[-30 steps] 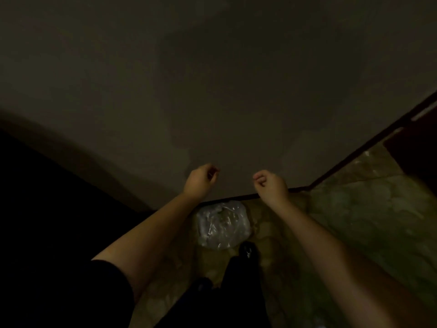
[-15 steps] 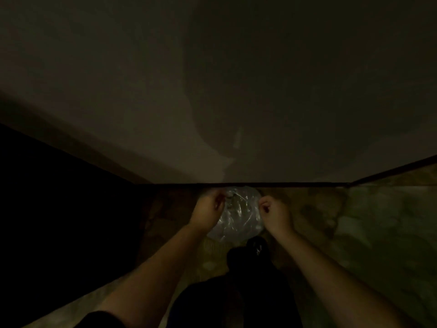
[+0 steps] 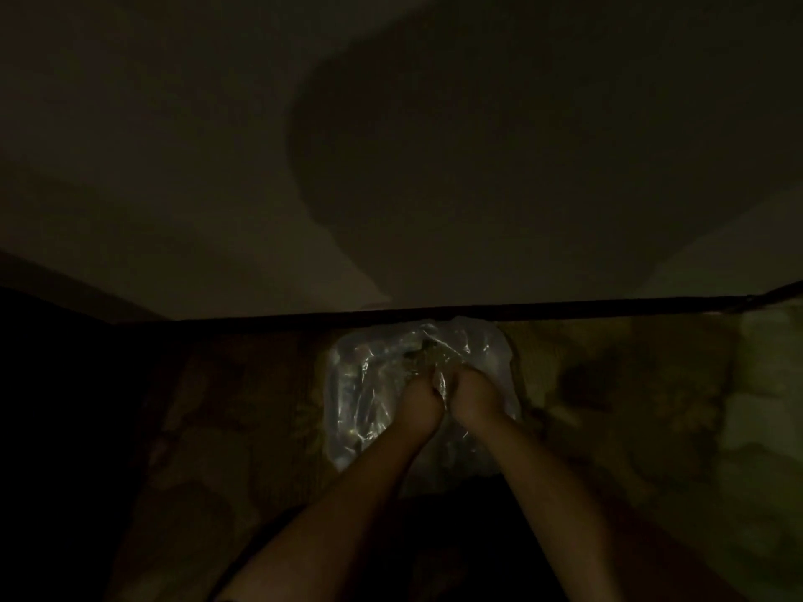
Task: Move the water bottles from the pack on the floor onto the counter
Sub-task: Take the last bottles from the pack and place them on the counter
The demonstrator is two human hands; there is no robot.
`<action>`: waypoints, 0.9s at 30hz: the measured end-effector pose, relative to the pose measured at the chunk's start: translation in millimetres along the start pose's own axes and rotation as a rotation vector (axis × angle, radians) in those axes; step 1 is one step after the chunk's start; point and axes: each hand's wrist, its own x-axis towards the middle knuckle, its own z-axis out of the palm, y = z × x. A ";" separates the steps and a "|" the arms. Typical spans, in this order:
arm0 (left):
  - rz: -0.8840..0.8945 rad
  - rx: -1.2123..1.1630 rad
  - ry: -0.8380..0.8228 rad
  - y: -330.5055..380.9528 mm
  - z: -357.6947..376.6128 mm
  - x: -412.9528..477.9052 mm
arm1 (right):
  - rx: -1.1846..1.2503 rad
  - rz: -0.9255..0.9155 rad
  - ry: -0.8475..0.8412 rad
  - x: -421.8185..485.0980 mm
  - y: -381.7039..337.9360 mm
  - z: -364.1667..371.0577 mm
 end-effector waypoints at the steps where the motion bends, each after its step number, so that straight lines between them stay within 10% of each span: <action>1: -0.036 -0.020 0.004 -12.9 7.6 12.4 | -0.009 -0.007 0.001 12.8 8.3 7.5; 11: -0.257 -0.063 0.066 -67.2 36.3 72.2 | -0.261 0.038 0.038 63.9 45.9 48.5; 17: 0.014 0.465 0.054 -67.8 47.0 88.3 | -0.377 0.132 0.041 88.6 53.5 51.8; 27: -0.039 0.609 0.159 -72.5 46.2 117.1 | -0.443 0.212 0.071 108.7 51.6 49.5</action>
